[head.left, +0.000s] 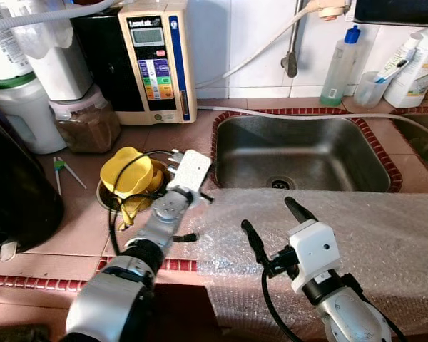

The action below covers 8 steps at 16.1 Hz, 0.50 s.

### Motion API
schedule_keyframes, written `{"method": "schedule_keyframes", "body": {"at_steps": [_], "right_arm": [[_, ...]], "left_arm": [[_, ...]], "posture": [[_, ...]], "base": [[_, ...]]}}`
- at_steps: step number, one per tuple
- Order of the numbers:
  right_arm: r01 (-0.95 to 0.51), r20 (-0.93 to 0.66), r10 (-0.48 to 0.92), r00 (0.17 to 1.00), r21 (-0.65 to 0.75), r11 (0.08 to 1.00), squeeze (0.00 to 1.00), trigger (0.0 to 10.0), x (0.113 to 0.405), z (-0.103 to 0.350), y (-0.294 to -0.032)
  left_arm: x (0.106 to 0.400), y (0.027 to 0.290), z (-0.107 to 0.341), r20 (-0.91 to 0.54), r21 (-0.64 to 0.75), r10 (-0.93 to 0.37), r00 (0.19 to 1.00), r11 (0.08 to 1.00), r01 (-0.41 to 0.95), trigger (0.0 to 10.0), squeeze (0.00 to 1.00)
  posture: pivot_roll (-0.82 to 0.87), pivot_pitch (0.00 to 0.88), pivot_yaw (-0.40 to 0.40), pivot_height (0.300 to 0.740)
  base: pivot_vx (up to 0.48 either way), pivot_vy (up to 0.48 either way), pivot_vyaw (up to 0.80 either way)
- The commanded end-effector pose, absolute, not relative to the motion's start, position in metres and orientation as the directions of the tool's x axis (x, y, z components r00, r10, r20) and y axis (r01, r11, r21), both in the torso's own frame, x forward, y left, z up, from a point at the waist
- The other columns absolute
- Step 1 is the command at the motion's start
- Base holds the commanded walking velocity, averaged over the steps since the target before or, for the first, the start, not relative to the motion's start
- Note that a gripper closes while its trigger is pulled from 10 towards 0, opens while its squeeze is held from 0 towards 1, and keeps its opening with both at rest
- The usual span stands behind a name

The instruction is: Kitchen organization

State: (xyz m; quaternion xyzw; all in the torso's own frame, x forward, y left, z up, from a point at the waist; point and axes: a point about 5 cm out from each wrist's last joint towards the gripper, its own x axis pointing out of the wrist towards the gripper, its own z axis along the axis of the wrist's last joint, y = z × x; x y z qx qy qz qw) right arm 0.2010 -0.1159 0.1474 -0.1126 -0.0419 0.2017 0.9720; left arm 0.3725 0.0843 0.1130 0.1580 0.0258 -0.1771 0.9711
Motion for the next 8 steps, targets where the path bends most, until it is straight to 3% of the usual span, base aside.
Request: {"method": "schedule_keyframes", "body": {"at_steps": [1, 8], "right_arm": [[-0.383, 0.046, 0.404, 0.914, -0.235, 0.893, 0.0, 10.0, 0.2006, 0.1504, -0.1149], [-0.382, 0.057, 0.405, 0.913, -0.23, 0.895, 0.0, 10.0, 0.1998, 0.1532, -0.1146]], "left_arm": [[0.3743, 0.0866, 0.1143, -0.114, 0.338, -0.32, 0.94, 0.878, 0.34, 10.0, 1.0], [0.3738, 0.0833, 0.1093, -0.154, 0.367, -0.287, 0.945, 0.872, 0.324, 10.0, 1.0]], "posture": [[-0.04, 0.022, 0.069, 0.74], [-0.05, 0.019, 0.074, 0.74]], "base": [[0.0, 0.0, 0.0], [0.0, 0.0, 0.0]]}}
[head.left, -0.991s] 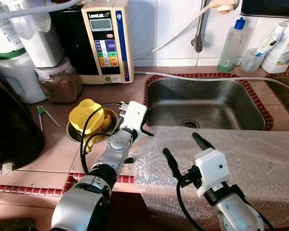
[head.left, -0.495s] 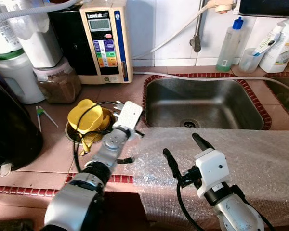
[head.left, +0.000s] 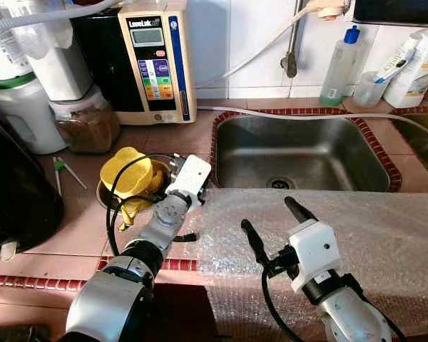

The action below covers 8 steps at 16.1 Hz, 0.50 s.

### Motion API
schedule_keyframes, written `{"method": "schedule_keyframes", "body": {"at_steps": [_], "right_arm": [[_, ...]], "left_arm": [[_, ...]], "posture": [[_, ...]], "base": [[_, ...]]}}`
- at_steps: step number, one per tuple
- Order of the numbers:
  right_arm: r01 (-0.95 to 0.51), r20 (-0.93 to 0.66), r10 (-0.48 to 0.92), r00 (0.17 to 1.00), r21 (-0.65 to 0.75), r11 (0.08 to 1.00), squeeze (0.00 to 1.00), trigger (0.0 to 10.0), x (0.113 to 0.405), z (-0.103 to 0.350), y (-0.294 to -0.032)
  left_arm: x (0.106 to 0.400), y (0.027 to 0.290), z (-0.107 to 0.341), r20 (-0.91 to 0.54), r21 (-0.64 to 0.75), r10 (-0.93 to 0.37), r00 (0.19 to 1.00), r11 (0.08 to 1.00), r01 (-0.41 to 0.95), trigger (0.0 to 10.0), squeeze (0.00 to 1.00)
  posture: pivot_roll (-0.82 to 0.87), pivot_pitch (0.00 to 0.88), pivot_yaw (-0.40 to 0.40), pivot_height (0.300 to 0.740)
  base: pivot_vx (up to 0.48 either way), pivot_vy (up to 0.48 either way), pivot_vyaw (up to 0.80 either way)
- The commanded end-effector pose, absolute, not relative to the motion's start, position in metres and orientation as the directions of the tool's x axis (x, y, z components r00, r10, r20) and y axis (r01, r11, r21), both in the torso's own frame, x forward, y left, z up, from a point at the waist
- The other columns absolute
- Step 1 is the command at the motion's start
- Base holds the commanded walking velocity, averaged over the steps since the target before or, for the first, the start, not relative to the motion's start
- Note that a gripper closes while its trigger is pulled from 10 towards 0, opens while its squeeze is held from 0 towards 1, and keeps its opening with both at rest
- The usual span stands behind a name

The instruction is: Kitchen organization

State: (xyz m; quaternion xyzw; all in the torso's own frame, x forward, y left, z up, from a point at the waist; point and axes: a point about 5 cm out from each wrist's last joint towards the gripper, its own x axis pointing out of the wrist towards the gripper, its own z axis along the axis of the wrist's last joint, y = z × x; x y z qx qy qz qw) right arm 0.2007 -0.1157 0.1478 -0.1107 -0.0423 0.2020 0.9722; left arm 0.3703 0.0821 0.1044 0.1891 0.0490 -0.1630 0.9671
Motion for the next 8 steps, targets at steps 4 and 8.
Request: {"method": "schedule_keyframes", "body": {"at_steps": [4, 8], "right_arm": [[-0.377, 0.053, 0.398, 0.916, -0.231, 0.897, 0.0, 10.0, 0.1982, 0.1524, -0.1157], [-0.378, 0.051, 0.399, 0.915, -0.229, 0.897, 0.0, 10.0, 0.1983, 0.1519, -0.1146]], "left_arm": [[0.3735, 0.0839, 0.1048, -0.197, 0.398, -0.265, 0.944, 0.858, 0.324, 10.0, 1.0], [0.3733, 0.0878, 0.0981, -0.278, 0.386, -0.233, 0.932, 0.862, 0.33, 10.0, 1.0]], "posture": [[-0.06, 0.016, 0.08, 0.74], [-0.06, 0.014, 0.082, 0.74]], "base": [[0.0, 0.0, 0.0], [0.0, 0.0, 0.0]]}}
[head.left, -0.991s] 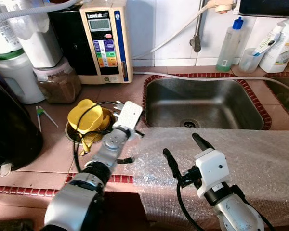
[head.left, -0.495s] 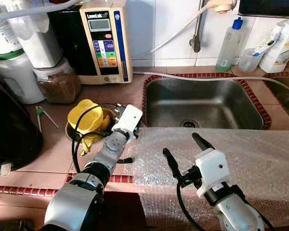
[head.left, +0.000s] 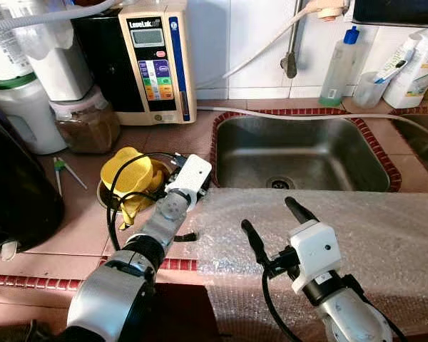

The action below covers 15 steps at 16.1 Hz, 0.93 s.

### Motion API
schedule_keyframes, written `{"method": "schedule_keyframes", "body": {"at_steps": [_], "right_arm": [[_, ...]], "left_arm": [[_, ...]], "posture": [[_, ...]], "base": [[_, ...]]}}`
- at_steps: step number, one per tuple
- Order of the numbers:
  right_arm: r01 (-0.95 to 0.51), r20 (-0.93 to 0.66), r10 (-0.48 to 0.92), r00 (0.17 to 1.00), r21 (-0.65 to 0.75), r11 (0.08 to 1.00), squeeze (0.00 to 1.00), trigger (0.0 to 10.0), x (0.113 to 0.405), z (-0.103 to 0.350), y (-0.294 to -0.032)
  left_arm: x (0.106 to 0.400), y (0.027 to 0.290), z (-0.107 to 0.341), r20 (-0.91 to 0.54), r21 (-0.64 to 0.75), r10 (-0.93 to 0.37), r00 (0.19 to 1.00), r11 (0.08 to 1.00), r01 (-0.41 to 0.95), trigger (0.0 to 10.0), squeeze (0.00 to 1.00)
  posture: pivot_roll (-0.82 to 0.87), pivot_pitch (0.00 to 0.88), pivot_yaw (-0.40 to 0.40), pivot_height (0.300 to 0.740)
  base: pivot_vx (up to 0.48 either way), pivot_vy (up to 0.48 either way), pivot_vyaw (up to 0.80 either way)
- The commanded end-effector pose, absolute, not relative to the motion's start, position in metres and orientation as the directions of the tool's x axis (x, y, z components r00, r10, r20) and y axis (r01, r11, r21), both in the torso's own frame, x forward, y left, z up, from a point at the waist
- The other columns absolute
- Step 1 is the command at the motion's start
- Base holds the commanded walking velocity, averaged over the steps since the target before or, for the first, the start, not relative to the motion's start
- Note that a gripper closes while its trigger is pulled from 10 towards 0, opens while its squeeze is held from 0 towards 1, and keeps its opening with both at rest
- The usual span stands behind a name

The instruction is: Kitchen organization

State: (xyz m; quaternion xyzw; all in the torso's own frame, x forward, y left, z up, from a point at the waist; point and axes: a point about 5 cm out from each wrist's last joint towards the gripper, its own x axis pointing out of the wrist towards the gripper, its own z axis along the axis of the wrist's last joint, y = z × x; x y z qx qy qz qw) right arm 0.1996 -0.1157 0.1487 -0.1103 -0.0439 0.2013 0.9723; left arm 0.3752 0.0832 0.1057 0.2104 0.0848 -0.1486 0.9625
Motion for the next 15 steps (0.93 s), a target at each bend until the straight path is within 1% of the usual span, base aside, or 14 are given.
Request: {"method": "schedule_keyframes", "body": {"at_steps": [1, 2, 3, 4, 5, 6, 7, 8, 9, 10, 11, 12, 15], "right_arm": [[-0.378, 0.05, 0.399, 0.916, -0.229, 0.897, 0.0, 10.0, 0.198, 0.152, -0.115], [-0.378, 0.05, 0.398, 0.916, -0.228, 0.897, 0.0, 10.0, 0.198, 0.151, -0.115], [-0.378, 0.05, 0.398, 0.916, -0.228, 0.897, 0.0, 10.0, 0.198, 0.151, -0.114], [-0.378, 0.05, 0.398, 0.916, -0.227, 0.898, 0.0, 10.0, 0.198, 0.151, -0.114], [-0.378, 0.049, 0.398, 0.916, -0.226, 0.898, 0.0, 10.0, 0.198, 0.151, -0.114], [-0.379, 0.049, 0.398, 0.916, -0.225, 0.898, 0.0, 10.0, 0.198, 0.151, -0.114], [-0.379, 0.048, 0.398, 0.916, -0.225, 0.898, 0.0, 10.0, 0.198, 0.151, -0.114], [-0.379, 0.049, 0.398, 0.916, -0.226, 0.898, 0.0, 10.0, 0.198, 0.151, -0.114], [-0.379, 0.049, 0.399, 0.916, -0.226, 0.897, 0.0, 10.0, 0.198, 0.151, -0.114], [-0.379, 0.049, 0.399, 0.916, -0.227, 0.897, 0.0, 10.0, 0.198, 0.151, -0.114], [-0.379, 0.049, 0.399, 0.915, -0.227, 0.897, 0.0, 10.0, 0.198, 0.151, -0.114], [-0.379, 0.049, 0.399, 0.916, -0.227, 0.897, 0.0, 10.0, 0.198, 0.151, -0.114], [-0.378, 0.048, 0.398, 0.916, -0.228, 0.897, 0.0, 10.0, 0.198, 0.151, -0.114]], "left_arm": [[0.372, 0.088, 0.094, -0.323, 0.346, -0.251, 0.912, 0.866, 0.361, 10.0, 1.0], [0.37, 0.088, 0.09, -0.362, 0.275, -0.262, 0.895, 0.887, 0.371, 3.9, 0.15], [0.37, 0.088, 0.089, -0.367, 0.255, -0.263, 0.892, 0.894, 0.369, 3.9, 0.15], [0.37, 0.088, 0.089, -0.372, 0.244, -0.264, 0.89, 0.897, 0.369, 1.8, 0.0], [0.371, 0.087, 0.09, -0.377, 0.155, -0.273, 0.885, 0.924, 0.351, 0.0, 0.0], [0.371, 0.087, 0.09, -0.379, 0.127, -0.274, 0.884, 0.931, 0.343, 0.0, 0.0], [0.371, 0.085, 0.09, -0.379, 0.099, -0.281, 0.882, 0.935, 0.341, 3.0, 0.0], [0.371, 0.08, 0.092, -0.37, 0.055, -0.307, 0.877, 0.935, 0.351, 5.7, 0.0], [0.371, 0.079, 0.092, -0.369, 0.052, -0.309, 0.876, 0.935, 0.352, 4.5, 0.0], [0.37, 0.077, 0.093, -0.368, 0.014, -0.329, 0.869, 0.933, 0.359, 4.5, 0.0], [0.37, 0.076, 0.092, -0.369, 0.002, -0.343, 0.864, 0.929, 0.369, 1.7, 0.0], [0.37, 0.076, 0.092, -0.369, 0.0, -0.348, 0.862, 0.927, 0.374, 0.0, 0.0], [0.371, 0.078, 0.093, -0.368, 0.004, -0.335, 0.867, 0.932, 0.361, 0.0, 0.0]], "posture": [[-0.06, 0.014, 0.084, 0.74], [-0.06, 0.014, 0.084, 0.74], [-0.06, 0.014, 0.084, 0.74], [-0.06, 0.014, 0.084, 0.74], [-0.06, 0.015, 0.084, 0.74], [-0.06, 0.015, 0.084, 0.74], [-0.06, 0.014, 0.085, 0.74], [-0.06, 0.016, 0.083, 0.74], [-0.06, 0.016, 0.083, 0.74], [-0.06, 0.017, 0.083, 0.74], [-0.06, 0.016, 0.083, 0.74], [-0.06, 0.017, 0.082, 0.74], [-0.06, 0.018, 0.082, 0.74]], "base": [[0.0, 0.0, 0.0], [0.0, 0.0, 0.0], [0.0, 0.0, 0.0], [0.0, 0.0, 0.0], [0.0, 0.0, 0.0], [0.0, 0.0, 0.0], [0.0, 0.0, 0.0], [0.0, 0.0, 0.0], [0.0, 0.0, 0.0], [0.0, 0.0, 0.0], [0.0, 0.0, 0.0], [0.0, 0.0, 0.0], [0.0, 0.0, 0.0]]}}
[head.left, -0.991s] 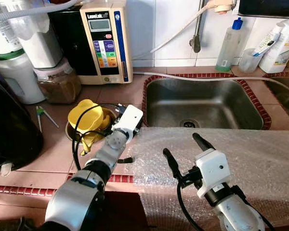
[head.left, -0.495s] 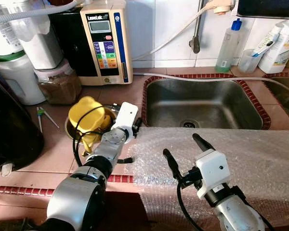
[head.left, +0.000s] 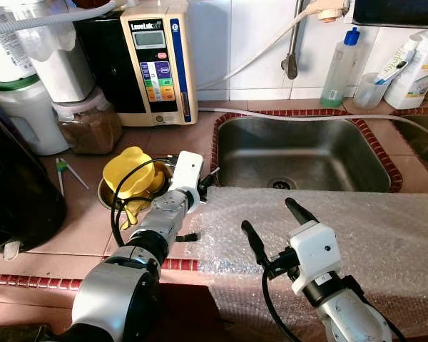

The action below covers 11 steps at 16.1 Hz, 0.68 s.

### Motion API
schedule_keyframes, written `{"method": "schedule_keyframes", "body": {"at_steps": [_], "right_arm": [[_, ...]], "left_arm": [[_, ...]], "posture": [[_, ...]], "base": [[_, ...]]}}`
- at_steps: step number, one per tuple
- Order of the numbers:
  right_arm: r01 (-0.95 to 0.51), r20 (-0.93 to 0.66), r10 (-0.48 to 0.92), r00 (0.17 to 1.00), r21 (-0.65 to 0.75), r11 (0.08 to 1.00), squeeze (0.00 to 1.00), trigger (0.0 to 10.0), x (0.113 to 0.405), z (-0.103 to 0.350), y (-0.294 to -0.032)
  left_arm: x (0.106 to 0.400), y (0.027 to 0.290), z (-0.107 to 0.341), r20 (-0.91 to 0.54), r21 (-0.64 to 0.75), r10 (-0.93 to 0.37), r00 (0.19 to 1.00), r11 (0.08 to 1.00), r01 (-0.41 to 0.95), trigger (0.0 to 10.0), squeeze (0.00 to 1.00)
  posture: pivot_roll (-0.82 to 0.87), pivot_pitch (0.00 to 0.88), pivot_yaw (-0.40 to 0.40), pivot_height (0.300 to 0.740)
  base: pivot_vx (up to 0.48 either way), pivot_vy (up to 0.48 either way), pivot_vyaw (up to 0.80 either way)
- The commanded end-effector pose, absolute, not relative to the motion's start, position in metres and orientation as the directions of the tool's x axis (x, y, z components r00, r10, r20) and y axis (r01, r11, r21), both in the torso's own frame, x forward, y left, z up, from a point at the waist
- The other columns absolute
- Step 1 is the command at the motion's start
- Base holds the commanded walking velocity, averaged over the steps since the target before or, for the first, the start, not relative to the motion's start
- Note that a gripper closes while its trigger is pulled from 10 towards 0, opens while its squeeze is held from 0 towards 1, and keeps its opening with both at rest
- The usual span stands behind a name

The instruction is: Kitchen organization

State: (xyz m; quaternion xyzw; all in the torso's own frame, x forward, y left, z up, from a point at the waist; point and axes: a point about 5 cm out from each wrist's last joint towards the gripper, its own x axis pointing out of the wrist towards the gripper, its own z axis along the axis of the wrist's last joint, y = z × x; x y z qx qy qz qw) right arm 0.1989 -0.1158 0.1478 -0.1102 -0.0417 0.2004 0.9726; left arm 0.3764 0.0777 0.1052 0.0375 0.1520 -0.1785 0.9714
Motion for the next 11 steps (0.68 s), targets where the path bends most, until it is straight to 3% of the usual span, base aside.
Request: {"method": "schedule_keyframes", "body": {"at_steps": [1, 5, 11], "right_arm": [[-0.378, 0.048, 0.398, 0.916, -0.228, 0.898, 0.0, 10.0, 0.198, 0.151, -0.114], [-0.378, 0.049, 0.398, 0.916, -0.227, 0.897, 0.0, 10.0, 0.198, 0.151, -0.114], [-0.382, 0.048, 0.402, 0.914, -0.225, 0.896, 0.0, 10.0, 0.2, 0.151, -0.112]], "left_arm": [[0.371, 0.078, 0.094, -0.365, 0.003, -0.333, 0.869, 0.933, 0.359, 0.0, 0.0], [0.372, 0.076, 0.096, -0.35, -0.009, -0.342, 0.872, 0.932, 0.362, 0.0, 0.0], [0.363, 0.052, 0.092, -0.307, -0.056, -0.422, 0.853, 0.903, 0.427, 0.0, 0.0]], "posture": [[-0.06, 0.018, 0.082, 0.74], [-0.06, 0.019, 0.081, 0.74], [-0.05, 0.022, 0.078, 0.74]], "base": [[0.0, 0.0, 0.0], [0.0, 0.0, 0.0], [0.0, 0.0, 0.0]]}}
